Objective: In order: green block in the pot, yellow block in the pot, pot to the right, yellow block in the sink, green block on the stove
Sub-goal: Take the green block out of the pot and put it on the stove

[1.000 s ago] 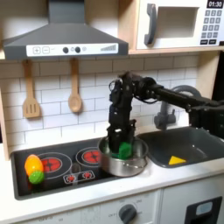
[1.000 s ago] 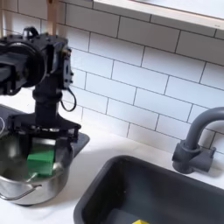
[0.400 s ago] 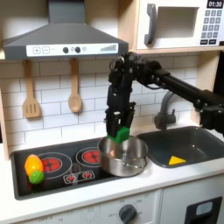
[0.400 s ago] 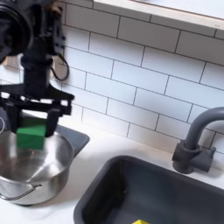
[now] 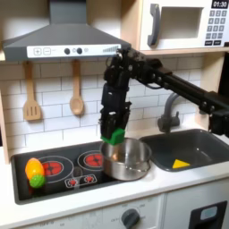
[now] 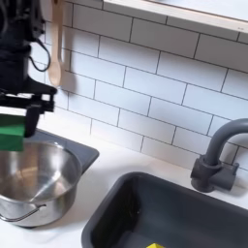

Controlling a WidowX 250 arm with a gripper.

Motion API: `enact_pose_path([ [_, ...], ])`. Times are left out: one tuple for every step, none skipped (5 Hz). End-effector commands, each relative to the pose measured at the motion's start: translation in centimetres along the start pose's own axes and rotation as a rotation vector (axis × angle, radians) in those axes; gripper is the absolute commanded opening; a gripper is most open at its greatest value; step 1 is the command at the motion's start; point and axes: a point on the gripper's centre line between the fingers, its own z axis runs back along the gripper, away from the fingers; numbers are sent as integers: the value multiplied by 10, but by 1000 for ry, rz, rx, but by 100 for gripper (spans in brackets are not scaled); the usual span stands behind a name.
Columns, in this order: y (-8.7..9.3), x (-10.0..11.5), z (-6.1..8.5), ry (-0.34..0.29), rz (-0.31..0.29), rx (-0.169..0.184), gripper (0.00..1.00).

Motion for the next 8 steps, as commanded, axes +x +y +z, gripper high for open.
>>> enact_pose_path([
  [30,17,-7,-75,52,51,0],
  [41,25,-7,-100,55,51,0],
  [48,28,-20,-97,63,51,0],
  [56,37,-23,-131,70,43,0],
  [61,48,-29,-145,78,37,0],
  [53,51,-45,-128,62,22,0],
  [54,55,-50,-142,39,0,0],
  [50,57,-51,-138,23,-12,100],
])
